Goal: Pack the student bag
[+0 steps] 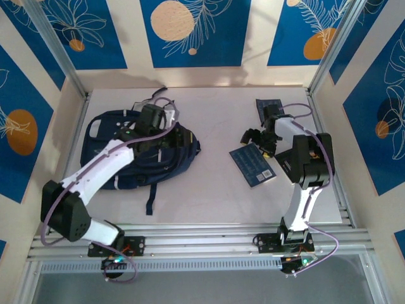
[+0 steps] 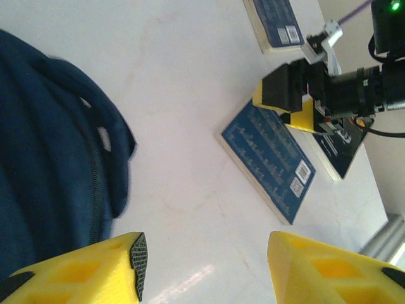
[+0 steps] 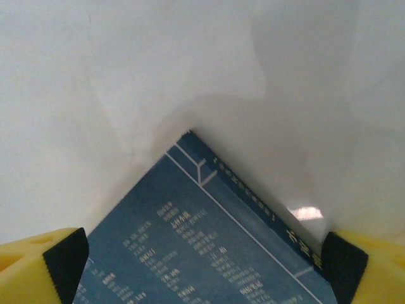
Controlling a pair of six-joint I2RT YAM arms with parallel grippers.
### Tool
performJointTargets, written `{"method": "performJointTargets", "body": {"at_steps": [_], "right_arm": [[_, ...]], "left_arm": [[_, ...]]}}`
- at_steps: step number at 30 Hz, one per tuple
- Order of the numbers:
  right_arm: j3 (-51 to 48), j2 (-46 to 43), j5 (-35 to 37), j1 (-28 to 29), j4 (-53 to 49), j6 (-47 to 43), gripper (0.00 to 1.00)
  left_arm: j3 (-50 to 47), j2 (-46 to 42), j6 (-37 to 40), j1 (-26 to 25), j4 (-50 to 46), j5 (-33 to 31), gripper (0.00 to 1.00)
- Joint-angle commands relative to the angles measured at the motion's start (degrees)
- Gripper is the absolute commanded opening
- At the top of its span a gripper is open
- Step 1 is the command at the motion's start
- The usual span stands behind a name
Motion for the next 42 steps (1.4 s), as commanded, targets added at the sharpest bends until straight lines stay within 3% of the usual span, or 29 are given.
{"method": "performJointTargets", "body": {"at_steps": [1, 9, 15, 24, 37, 42], "right_arm": [[-5.1, -4.0, -2.6, 0.8, -0.4, 4.1, 0.96], [-16.5, -13.1, -7.7, 1.5, 4.6, 8.5, 0.96], [-23.6, -18.1, -11.7, 5.1, 8.9, 12.4, 0.96], [-28.2, -21.6, -13.0, 10.2, 12.1, 14.9, 0.95], [-29.3, -21.3, -14.9, 9.2, 14.5, 15.6, 0.94], [-30.9, -21.2, -17.1, 7.7, 17.2, 17.1, 0.94]], "left_arm": [[-3.4, 4.5, -7.2, -3.2, 7.8, 4.8, 0.53], [-8.3, 16.3, -19.2, -7.8, 22.7, 8.9, 0.54], [-7.4, 23.3, -22.6, -8.9, 26.8, 11.1, 0.56], [-3.5, 30.1, -22.9, -9.9, 27.8, 13.6, 0.55], [0.5, 33.7, -22.1, -12.7, 26.2, 17.2, 0.54], [1.0, 32.8, -22.6, -13.2, 27.0, 18.9, 0.46]]}}
